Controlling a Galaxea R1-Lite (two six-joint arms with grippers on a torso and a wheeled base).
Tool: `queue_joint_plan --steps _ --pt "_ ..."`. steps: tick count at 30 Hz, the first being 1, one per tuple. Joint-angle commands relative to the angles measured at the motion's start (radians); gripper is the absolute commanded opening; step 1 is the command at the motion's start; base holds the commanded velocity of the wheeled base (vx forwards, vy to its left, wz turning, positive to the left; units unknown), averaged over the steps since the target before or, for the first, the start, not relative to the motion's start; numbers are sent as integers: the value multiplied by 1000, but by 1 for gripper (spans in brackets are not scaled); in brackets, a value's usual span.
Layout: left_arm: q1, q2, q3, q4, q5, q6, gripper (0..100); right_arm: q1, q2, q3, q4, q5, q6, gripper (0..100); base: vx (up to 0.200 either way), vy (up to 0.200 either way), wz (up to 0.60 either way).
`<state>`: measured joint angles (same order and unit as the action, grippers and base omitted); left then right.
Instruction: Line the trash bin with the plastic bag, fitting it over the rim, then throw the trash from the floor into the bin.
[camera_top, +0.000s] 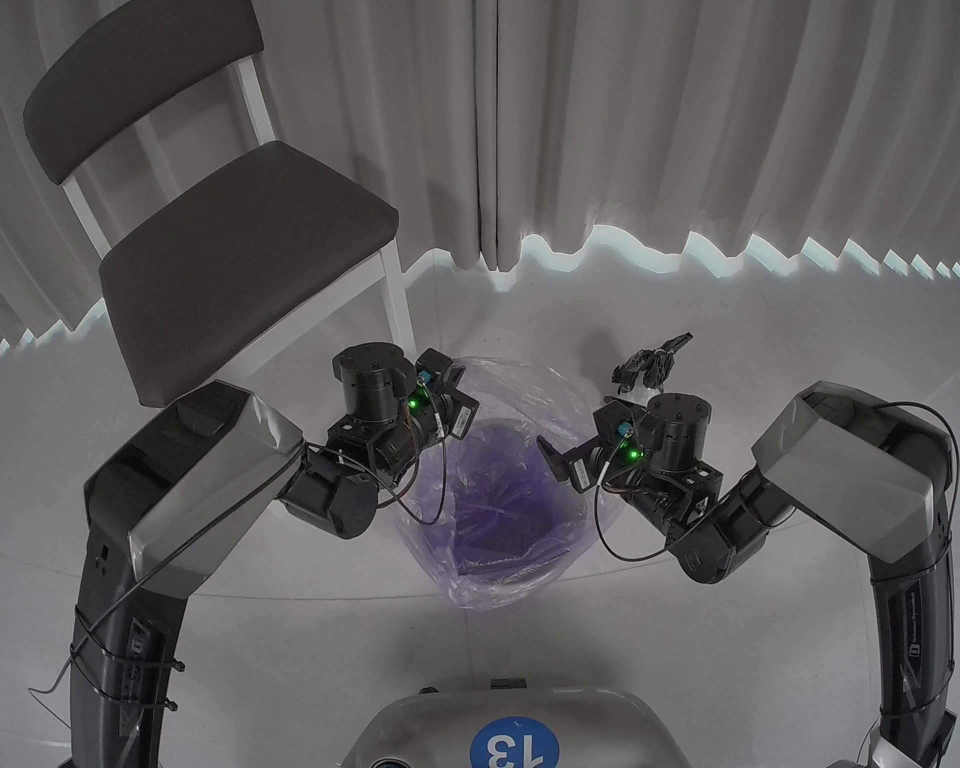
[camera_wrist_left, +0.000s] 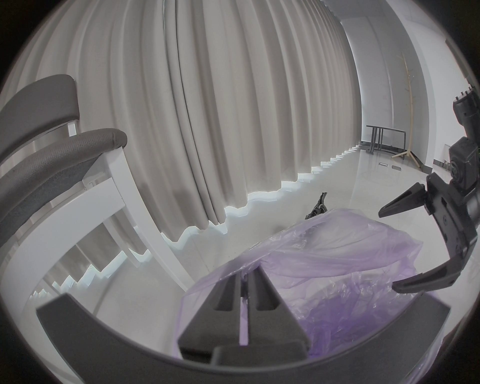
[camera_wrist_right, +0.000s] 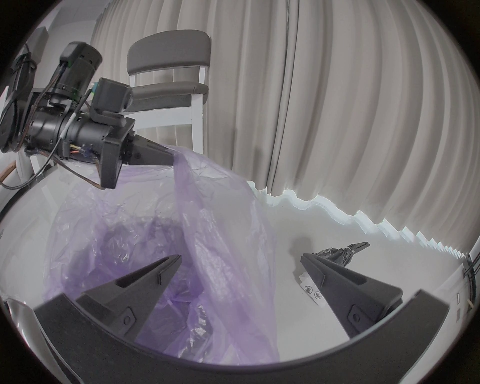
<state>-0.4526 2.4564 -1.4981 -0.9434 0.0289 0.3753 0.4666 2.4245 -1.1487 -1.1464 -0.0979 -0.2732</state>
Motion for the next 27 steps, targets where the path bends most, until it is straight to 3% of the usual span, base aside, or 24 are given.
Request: queue_joint_plan --steps 1,2,14,17,22,27 --pt "3 -14 32 -9 -6 2 0 -5 4 -25 7 0 0 100 0 0 0" --pt "3 -19 38 -12 -7 2 100 -8 4 -26 8 0 0 100 0 0 0" --pt "29 -122 256 -103 -84 2 100 -42 -2 -51 25 0 -3 100 0 0 0" --pt "52 -171 349 -132 -146 20 100 -42 -4 -51 40 0 -3 100 0 0 0" --pt "69 -224 440 -161 -175 36 100 -42 -2 -51 39 0 -3 100 0 0 0" --pt "101 -238 452 -166 -179 42 100 -55 -2 -52 40 0 -3 100 0 0 0"
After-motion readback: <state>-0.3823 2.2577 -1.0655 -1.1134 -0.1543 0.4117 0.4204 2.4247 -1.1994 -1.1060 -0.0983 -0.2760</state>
